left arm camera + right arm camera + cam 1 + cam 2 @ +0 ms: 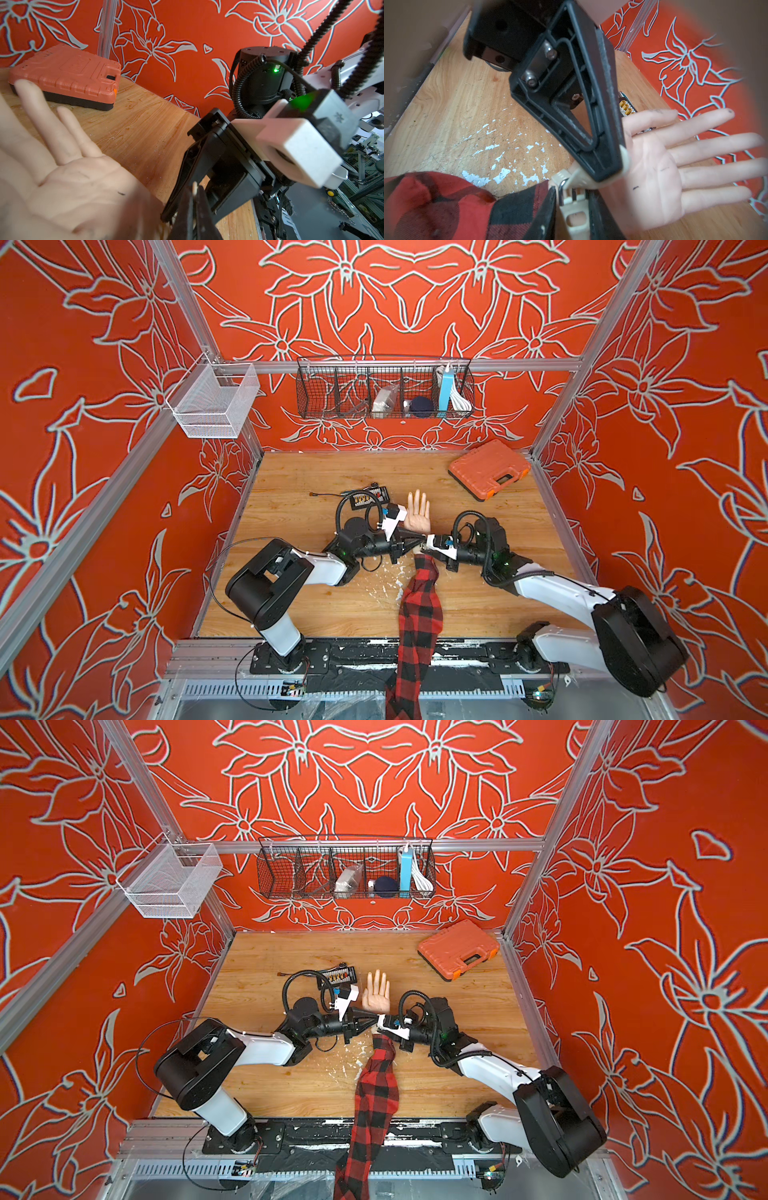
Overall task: Take off the watch
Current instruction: Untie the watch from the hand.
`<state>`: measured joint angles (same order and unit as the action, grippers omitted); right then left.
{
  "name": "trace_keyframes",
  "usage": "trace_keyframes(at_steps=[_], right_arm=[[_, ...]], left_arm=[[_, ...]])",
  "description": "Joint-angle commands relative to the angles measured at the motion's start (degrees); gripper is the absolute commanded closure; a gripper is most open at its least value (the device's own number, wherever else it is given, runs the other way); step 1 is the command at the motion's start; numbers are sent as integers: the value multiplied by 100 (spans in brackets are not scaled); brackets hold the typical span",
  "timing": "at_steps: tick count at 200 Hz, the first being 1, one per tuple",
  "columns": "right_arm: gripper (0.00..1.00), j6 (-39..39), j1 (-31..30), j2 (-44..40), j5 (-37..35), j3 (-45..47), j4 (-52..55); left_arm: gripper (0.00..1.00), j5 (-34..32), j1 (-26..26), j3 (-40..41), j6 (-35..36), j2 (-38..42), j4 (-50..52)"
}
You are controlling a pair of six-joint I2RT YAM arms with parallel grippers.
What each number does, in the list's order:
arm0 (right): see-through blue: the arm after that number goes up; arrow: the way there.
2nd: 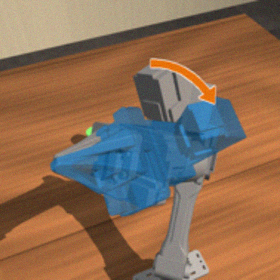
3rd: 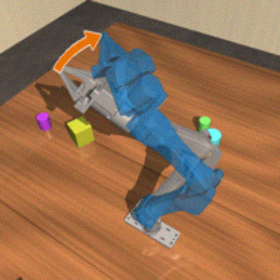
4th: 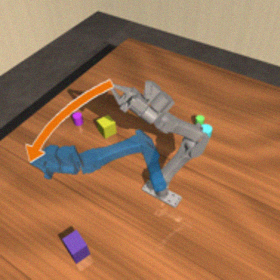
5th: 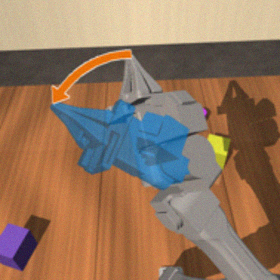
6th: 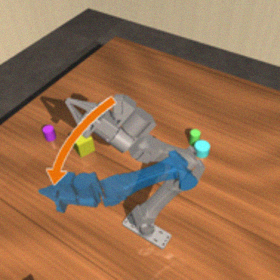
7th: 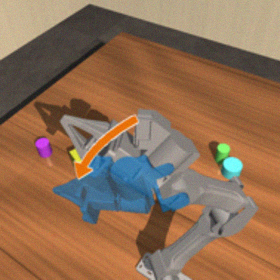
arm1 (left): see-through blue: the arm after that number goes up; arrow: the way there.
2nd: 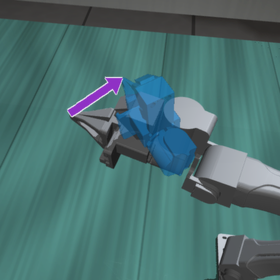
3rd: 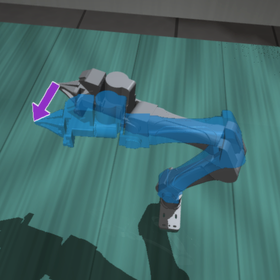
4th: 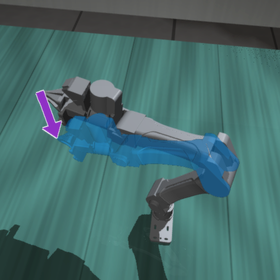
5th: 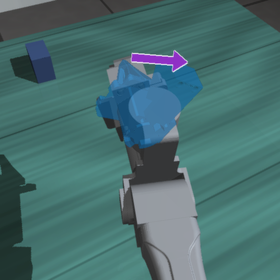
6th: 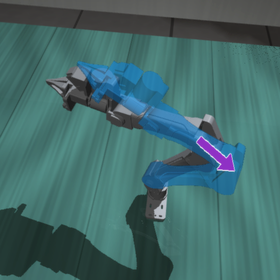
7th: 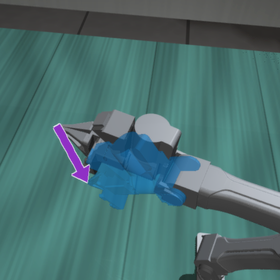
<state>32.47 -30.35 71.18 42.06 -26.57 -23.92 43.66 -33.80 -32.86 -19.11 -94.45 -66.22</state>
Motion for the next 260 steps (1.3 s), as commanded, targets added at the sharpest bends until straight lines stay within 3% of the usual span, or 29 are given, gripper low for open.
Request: trace_keyframes(at_steps=[1, 50, 102, 149, 178, 214, 241, 260], right_arm=[[74, 141, 23, 54, 320, -129, 166], [82, 137, 26, 54, 239, -155, 196], [96, 135, 10, 268, 56, -261, 345], [92, 93, -48, 242, -66, -257, 432], [75, -56, -129, 74, -137, -227, 494], [63, -1149, -152, -531, -1311, 0, 286], [59, -2869, -152, -840, -2409, -57, 484], [60, -4001, -152, -880, -2763, -237, 1047]], left_arm=[[100, 108, 19, -123, 43, 242, -467], [100, 108, 15, -182, -34, 256, -471], [100, 134, -30, -381, -273, 265, -546], [100, -95, -30, -341, -221, 404, -347], [100, -455, -30, -308, -15, 500, 185], [100, -994, -34, -145, 152, 496, 614], [100, -940, -35, 13, 121, 132, 135], [100, -898, -31, 84, -45, -240, -404]])
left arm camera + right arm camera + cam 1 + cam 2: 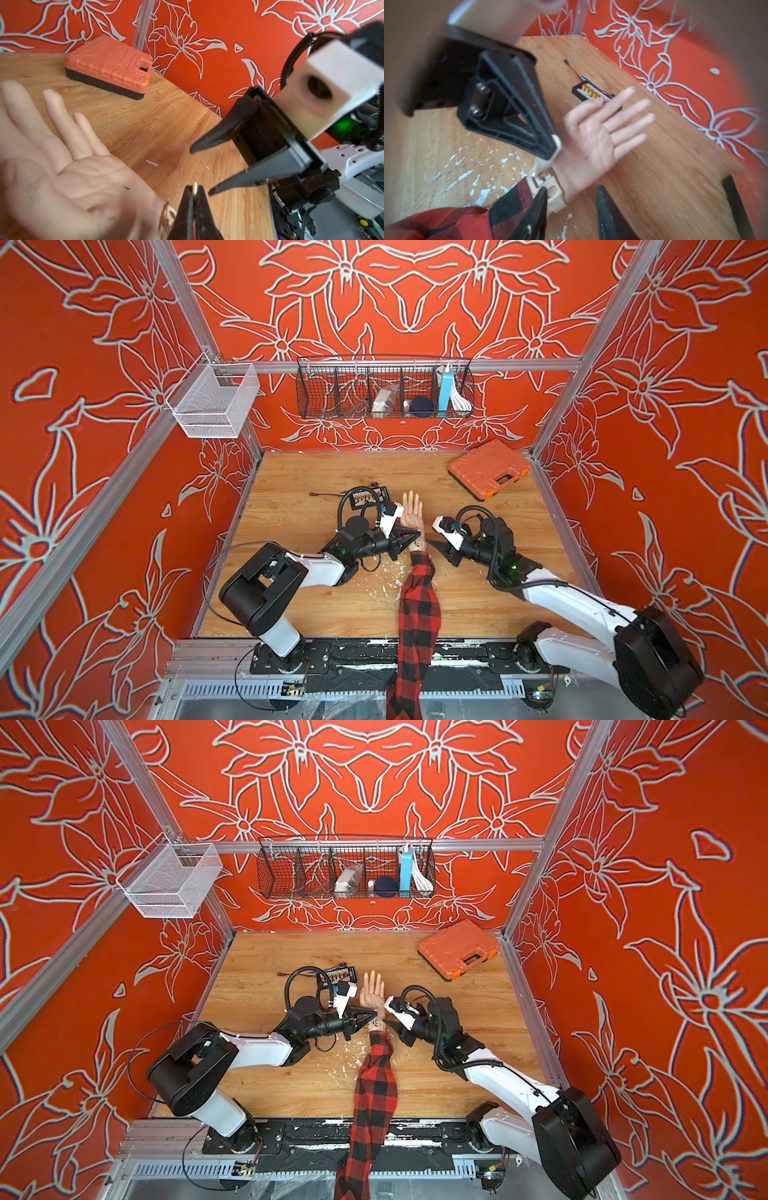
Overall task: Take off the watch
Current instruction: Untie the watch from the hand.
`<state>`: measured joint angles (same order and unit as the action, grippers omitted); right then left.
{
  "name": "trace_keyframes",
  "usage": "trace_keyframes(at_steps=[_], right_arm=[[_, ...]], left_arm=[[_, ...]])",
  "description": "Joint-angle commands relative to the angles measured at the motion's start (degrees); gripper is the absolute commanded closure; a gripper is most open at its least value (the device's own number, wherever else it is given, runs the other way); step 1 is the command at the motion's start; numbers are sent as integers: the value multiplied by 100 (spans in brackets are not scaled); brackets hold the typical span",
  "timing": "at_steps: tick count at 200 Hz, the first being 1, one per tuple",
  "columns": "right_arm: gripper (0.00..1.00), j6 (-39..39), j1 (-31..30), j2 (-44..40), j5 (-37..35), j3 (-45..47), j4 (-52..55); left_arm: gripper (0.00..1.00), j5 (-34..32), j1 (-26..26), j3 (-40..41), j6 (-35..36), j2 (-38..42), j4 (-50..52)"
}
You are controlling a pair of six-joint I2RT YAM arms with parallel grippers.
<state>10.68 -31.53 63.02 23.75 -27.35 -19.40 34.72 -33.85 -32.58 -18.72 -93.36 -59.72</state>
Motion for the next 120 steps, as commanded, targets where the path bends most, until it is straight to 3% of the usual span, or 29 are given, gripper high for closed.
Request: trace_keyframes(at_steps=[1, 23, 42, 79, 120], right_arm=[[60, -1871, -32, -68, -950, -158, 641], [62, -2965, -34, 39, -1074, -349, 1180], [60, -3406, -30, 271, -740, -622, 1664], [61, -3517, -33, 976, -72, -970, 1790], [68, -3581, -45, 1701, 170, -1335, 2001]], left_arm=[[100, -2, -26, 57, -90, -363, -1087], [100, 52, -28, 92, -282, -801, -1634], [100, 6, -26, 149, -344, -1001, -1814], [100, -375, -26, 507, -98, -774, -1465], [100, -1326, -26, 843, 81, -175, -120]])
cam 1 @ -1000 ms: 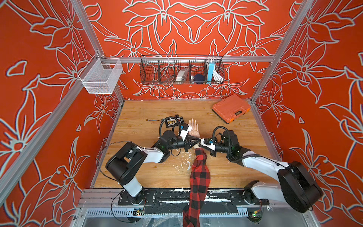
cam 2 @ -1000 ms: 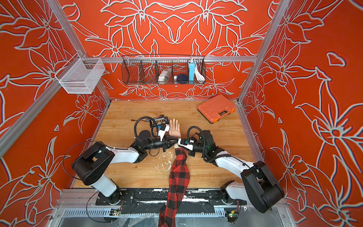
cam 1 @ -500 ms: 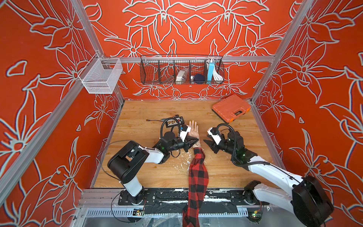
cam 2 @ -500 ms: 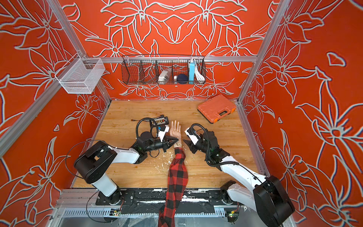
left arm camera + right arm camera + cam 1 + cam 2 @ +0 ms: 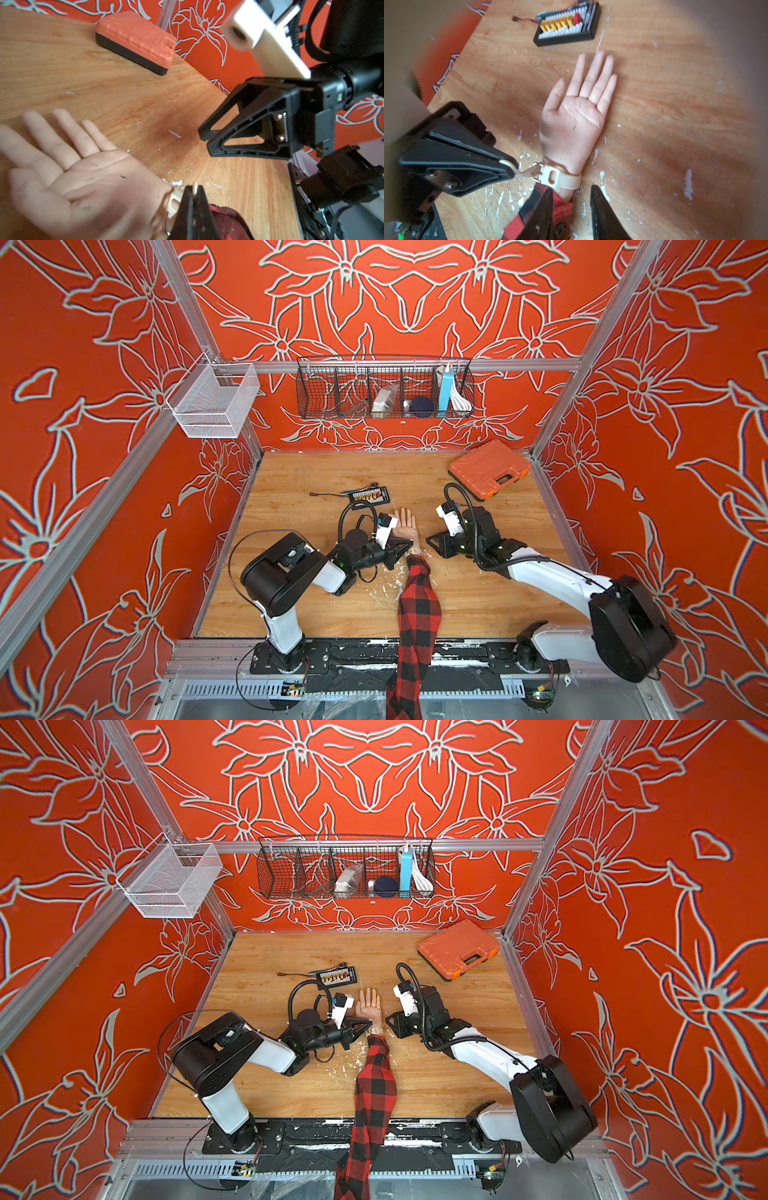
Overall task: Take off the watch
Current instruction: Untie the watch from the hand.
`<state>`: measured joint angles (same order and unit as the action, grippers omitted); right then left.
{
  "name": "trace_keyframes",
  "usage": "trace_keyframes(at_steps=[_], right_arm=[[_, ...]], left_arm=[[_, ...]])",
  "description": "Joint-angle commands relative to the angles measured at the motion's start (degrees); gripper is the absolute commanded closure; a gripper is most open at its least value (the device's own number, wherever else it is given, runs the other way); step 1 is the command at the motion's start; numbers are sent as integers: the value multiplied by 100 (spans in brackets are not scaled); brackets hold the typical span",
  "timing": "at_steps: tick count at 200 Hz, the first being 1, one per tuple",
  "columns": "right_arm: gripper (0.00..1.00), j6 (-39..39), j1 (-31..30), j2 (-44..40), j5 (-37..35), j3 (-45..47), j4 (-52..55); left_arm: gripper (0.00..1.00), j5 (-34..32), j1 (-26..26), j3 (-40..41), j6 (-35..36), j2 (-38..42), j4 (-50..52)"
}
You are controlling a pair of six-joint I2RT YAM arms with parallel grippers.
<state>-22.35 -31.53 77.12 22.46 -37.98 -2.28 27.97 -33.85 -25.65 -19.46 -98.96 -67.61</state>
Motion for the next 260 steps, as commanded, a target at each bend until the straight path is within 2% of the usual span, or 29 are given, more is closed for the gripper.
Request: trace_keyframes(at_steps=[1, 26, 50, 115, 138, 160, 167, 188, 221, 236, 260], right_arm=[[68, -279, -50, 302, 305, -277, 290], [66, -323, -105, 549, 485, -417, 361], [55, -205, -253, 714, 375, -672, 697], [52, -200, -521, 1385, -104, -1227, 1289], [52, -181, -572, 1345, -255, -1262, 1361], [49, -14, -668, 1226, -758, -1489, 1809], [46, 33, -706, 1196, -900, -1558, 1945], [25, 159, -841, 1156, -1136, -1723, 2180], [17, 289, -1087, 1326, -1539, -2021, 2458], [3, 314, -1174, 1456, -1603, -2161, 2499], [2, 319, -1292, 1665, -1710, -2355, 2521]], left_arm=[[100, -665, -26, 158, 159, 394, 687], [100, -776, -26, 349, 98, 520, 859], [100, -763, -26, 489, 44, 479, 778], [100, -944, -28, 708, 83, 460, 690], [100, -933, -30, 714, 88, 400, 717], [100, -946, -26, 796, 74, 296, 576], [100, -951, -26, 819, 66, 266, 518], [100, -925, -26, 828, 31, 204, 426], [100, -872, -31, 840, -18, 148, 271], [100, -851, -26, 843, -34, 140, 224], [100, -842, -27, 863, -33, 157, 196]])
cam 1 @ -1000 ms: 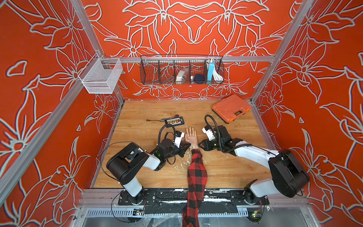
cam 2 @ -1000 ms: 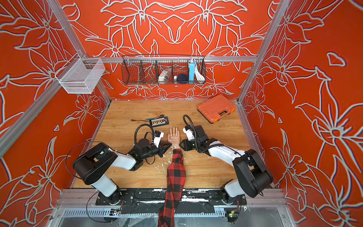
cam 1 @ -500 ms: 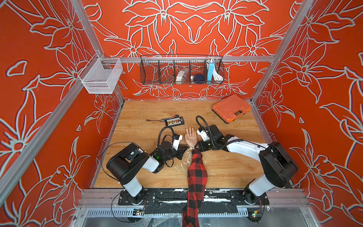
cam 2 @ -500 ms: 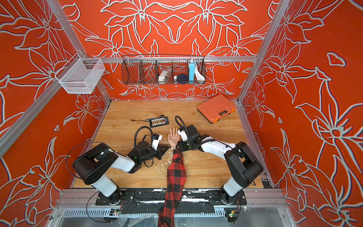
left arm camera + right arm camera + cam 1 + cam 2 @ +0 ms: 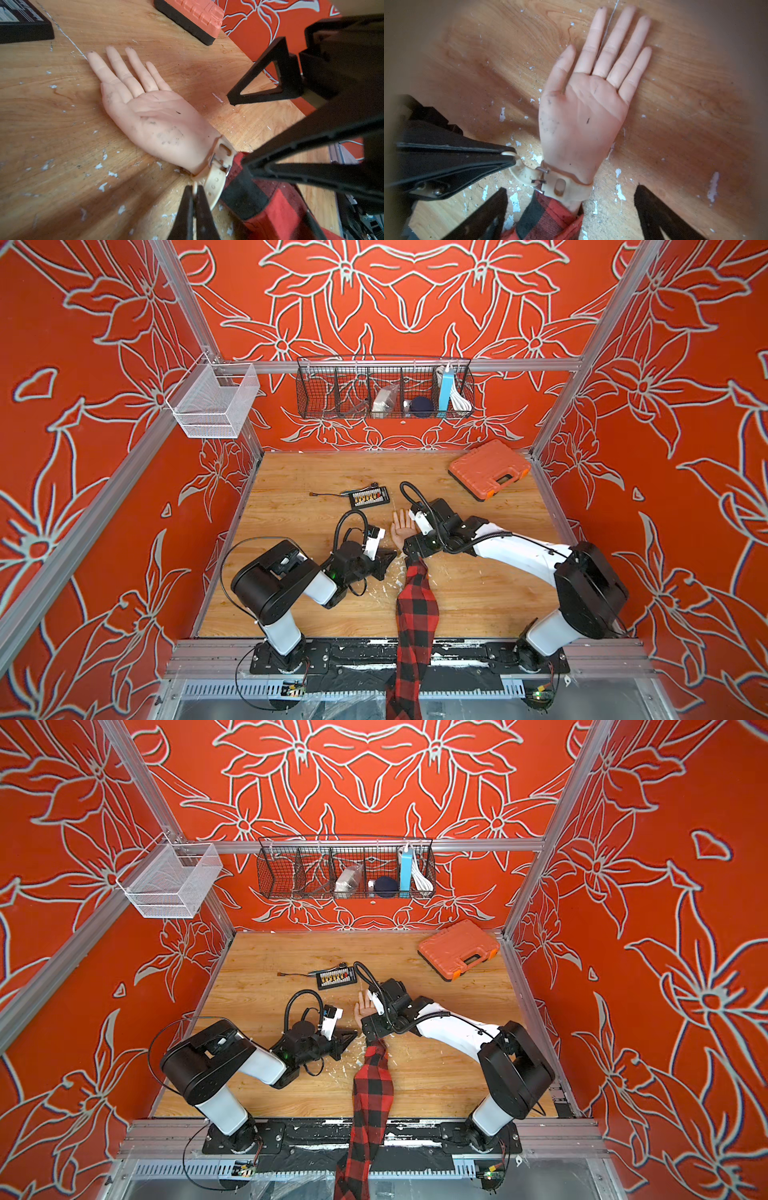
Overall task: Take off the watch
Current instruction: Untie the watch from the hand.
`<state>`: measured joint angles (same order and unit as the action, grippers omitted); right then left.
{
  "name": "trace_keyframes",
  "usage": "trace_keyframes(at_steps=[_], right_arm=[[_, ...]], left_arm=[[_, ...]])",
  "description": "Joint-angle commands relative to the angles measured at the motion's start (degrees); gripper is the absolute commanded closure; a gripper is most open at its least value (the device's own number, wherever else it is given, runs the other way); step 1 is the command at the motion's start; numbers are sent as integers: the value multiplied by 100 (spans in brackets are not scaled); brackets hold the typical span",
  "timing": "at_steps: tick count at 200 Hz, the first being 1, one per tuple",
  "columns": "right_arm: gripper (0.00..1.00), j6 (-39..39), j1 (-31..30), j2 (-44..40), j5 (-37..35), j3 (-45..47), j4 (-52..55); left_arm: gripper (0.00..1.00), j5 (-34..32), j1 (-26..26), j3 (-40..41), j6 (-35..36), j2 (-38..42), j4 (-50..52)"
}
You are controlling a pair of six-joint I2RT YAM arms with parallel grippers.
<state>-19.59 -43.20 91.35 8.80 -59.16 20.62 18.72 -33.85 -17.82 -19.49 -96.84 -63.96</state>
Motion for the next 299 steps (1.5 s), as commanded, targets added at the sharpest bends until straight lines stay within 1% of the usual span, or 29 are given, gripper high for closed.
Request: trace_keyframes(at_steps=[1, 51, 147, 241, 275, 299], right_arm=[[2, 43, -130, 251, -353, -246, 236], [2, 156, -281, 672, -818, -602, 523], [2, 271, -267, 358, -1769, -450, 860], [2, 325, -98, 152, -1970, -215, 953], [2, 420, -68, -87, -1780, -165, 841], [2, 546, -41, -425, -1571, 37, 496]], left_arm=[[100, 81, -26, 74, -34, -55, -173], [100, 83, -28, 94, -30, 2, -178], [100, 35, -28, 131, -18, 91, -136], [100, 14, -26, 148, 19, 318, 49], [100, 26, -23, 118, 31, 444, 133], [100, 91, -25, -106, 130, 727, 644]])
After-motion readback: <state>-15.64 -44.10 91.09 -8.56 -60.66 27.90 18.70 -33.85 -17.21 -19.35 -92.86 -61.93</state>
